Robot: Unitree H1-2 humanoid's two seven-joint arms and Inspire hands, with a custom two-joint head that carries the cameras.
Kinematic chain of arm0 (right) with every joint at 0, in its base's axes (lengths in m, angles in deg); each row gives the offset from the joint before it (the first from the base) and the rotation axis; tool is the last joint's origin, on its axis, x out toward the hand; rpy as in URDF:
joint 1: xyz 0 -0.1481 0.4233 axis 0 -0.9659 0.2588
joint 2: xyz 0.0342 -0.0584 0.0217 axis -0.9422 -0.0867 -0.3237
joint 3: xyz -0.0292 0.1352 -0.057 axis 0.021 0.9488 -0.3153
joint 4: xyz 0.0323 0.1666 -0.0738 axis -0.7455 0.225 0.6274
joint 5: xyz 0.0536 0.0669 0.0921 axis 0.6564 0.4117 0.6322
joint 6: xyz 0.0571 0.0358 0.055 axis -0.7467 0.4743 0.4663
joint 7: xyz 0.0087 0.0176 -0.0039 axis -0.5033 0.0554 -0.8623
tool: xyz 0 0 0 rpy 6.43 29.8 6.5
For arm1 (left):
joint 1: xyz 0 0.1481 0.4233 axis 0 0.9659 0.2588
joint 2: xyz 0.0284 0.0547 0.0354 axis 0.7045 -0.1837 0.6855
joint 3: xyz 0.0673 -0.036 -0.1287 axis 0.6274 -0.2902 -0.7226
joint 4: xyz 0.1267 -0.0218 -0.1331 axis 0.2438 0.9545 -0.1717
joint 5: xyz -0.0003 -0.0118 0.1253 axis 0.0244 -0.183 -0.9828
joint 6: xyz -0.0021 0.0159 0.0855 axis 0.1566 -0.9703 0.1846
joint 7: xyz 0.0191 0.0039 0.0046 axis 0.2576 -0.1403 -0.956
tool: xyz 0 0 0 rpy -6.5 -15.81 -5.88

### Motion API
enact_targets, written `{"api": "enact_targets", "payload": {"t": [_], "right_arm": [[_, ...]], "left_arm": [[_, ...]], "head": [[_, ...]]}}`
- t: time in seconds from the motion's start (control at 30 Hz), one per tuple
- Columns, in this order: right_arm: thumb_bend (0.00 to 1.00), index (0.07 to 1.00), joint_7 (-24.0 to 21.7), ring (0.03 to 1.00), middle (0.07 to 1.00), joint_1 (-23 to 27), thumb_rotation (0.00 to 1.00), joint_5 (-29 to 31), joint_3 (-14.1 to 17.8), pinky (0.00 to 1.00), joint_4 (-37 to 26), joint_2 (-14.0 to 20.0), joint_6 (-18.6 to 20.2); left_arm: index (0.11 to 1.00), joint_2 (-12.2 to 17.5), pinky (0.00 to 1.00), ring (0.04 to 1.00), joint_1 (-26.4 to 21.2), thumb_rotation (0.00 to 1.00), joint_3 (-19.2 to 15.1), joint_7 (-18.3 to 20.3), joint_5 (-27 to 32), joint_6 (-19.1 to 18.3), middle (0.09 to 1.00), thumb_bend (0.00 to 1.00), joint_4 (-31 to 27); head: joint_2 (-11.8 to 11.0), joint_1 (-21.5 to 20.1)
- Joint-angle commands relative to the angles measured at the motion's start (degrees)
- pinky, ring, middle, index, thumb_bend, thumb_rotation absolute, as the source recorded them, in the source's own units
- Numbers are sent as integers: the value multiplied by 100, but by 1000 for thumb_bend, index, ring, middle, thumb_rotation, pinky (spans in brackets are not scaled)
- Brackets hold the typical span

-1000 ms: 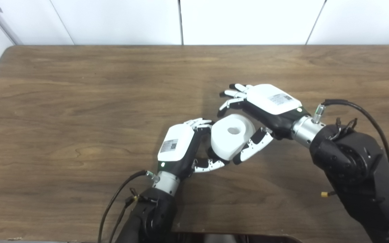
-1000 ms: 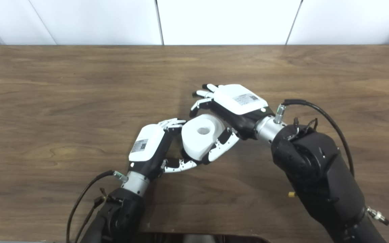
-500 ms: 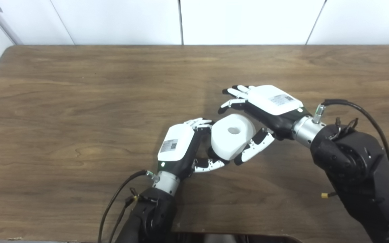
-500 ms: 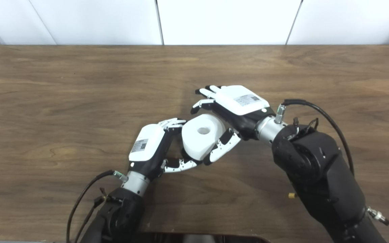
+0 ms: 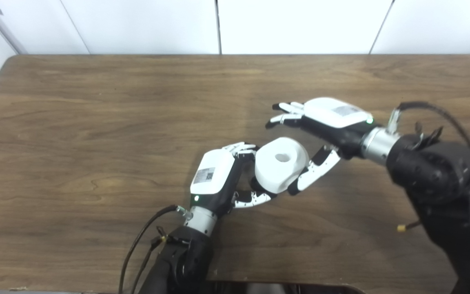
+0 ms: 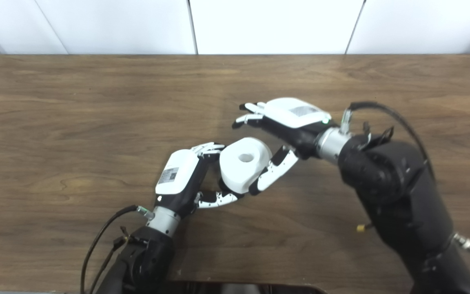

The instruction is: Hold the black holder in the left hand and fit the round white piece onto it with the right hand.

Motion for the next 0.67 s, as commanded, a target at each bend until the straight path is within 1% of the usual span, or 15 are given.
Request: {"api": "enact_targets", "payload": {"t": [0.0, 0.07, 0.13, 0.27, 0.4, 0.5, 0.57, 0.63], "right_arm": [[1000, 926, -217, 1000, 1000, 321, 451, 126, 211, 1000, -231, 123, 171], [1000, 938, -401, 1000, 1000, 394, 467, 142, 353, 1000, -275, 106, 194], [1000, 949, -547, 1000, 1000, 457, 455, 114, 479, 1000, -312, 81, 193], [1000, 974, -749, 1000, 1000, 558, 444, 63, 628, 1000, -361, 90, 197], [1000, 987, -880, 1000, 1000, 632, 465, 209, 898, 1000, -377, 92, 199], [1000, 990, -931, 1000, 1000, 759, 509, 388, 1151, 1000, -387, 145, 198], [1000, 987, -948, 1000, 1000, 827, 520, 405, 1219, 1000, -415, 188, 199], [1000, 987, -971, 1000, 1000, 876, 510, 374, 1233, 1000, -444, 221, 198]], "left_arm": [[488, 60, 829, 838, 45, 44, -19, 96, -3, -144, 771, 510, 159], [488, 63, 826, 837, 52, 43, -22, 68, 7, -125, 770, 511, 169], [488, 68, 824, 836, 59, 44, -21, 72, 7, -129, 768, 511, 160], [488, 84, 829, 839, 62, 44, -19, 100, 14, -142, 769, 510, 145], [488, 89, 824, 837, 72, 44, -23, 88, -2, -154, 766, 510, 147], [488, 89, 813, 835, 85, 44, -36, 63, 18, -143, 764, 511, 152], [489, 91, 803, 832, 93, 44, -45, 54, 42, -135, 762, 510, 150], [490, 90, 802, 834, 106, 45, -60, 72, 79, -147, 763, 511, 131]], "head": [[2, 7], [4, 4], [-1, 6], [3, 17], [-14, 19], [-15, 14], [-32, 24], [-39, 46]]}}
